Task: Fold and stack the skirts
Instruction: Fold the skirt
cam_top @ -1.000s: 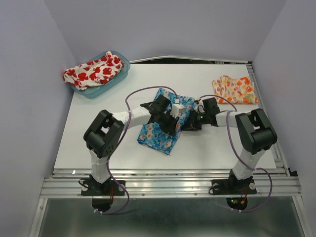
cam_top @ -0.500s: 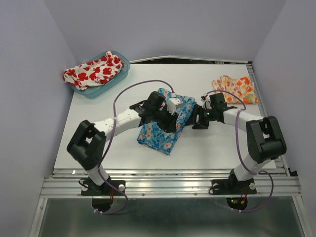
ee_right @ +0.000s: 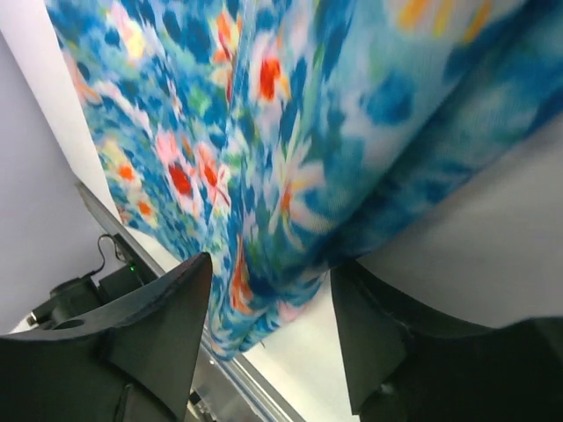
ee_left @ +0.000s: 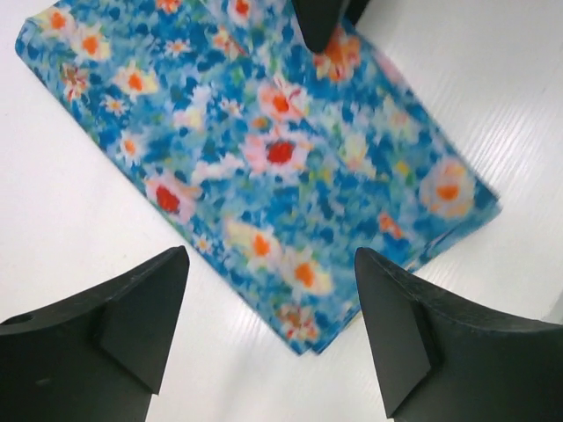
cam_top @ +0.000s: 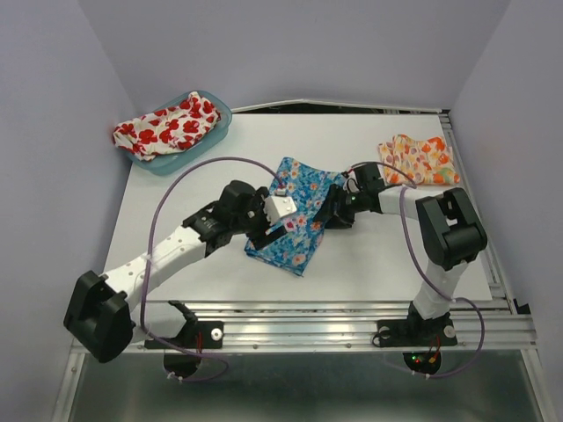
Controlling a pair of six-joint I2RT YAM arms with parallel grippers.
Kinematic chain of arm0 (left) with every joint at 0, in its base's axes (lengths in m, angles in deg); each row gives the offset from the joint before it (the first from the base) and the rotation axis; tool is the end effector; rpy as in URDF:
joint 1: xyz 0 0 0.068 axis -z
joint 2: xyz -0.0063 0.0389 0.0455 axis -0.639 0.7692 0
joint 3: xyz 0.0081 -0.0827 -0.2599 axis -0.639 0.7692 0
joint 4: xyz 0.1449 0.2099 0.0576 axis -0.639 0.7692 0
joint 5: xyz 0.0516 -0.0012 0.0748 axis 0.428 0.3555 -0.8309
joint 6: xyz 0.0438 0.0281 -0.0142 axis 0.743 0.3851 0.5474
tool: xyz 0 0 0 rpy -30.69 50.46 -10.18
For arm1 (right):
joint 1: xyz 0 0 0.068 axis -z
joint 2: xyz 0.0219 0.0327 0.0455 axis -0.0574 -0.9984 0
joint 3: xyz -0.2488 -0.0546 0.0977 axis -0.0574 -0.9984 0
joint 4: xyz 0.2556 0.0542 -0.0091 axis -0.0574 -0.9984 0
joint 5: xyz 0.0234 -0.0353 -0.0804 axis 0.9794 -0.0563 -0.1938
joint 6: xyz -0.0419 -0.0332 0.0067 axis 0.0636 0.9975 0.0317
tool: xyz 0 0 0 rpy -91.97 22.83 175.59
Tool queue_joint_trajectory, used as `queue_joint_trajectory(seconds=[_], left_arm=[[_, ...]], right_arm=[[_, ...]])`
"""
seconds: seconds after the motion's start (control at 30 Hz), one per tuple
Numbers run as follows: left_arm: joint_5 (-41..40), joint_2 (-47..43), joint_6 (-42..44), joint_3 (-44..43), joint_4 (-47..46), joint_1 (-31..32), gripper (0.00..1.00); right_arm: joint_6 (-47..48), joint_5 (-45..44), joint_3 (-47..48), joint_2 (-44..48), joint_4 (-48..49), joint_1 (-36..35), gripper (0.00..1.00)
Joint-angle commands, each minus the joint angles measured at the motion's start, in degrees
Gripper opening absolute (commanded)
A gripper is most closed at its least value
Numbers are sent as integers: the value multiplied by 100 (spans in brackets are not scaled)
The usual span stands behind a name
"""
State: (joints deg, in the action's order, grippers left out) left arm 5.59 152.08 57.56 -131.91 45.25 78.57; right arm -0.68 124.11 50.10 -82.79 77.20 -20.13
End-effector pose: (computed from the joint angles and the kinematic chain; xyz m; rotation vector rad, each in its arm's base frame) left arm 0.2136 -0.1844 0.2776 1.3038 1.6790 -0.4072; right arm 0.3288 0.1213 0.1395 0.1581 2.6749 1.1267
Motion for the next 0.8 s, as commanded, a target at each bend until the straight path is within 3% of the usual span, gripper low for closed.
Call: queue_joint_trajectory(seconds=[0.0,0.13,0.23,0.47,0.63,0.77], left_arm=[[-173,-921,2117,807,310,-9,88],[-76,-1625,3395,1581,363,26,86],[-338,-1679,3766,2143,-136,236,80],[-850,-1030,4047,2742,-1806,588,73],[-911,-406,4092,2804,-2308,817,73],[-920,8,4092,2830,-2607,949,67]], right_arm=[[357,-924,552,-526,-186,-65,58],[727,-1364,852,-720,-381,-65,39],[1043,-1600,975,-799,-513,-65,26],[1624,-1786,1063,-922,-662,-65,18],[1800,-1909,1090,-1001,-689,-65,17],[1852,-1935,1107,-1080,-706,-118,17]])
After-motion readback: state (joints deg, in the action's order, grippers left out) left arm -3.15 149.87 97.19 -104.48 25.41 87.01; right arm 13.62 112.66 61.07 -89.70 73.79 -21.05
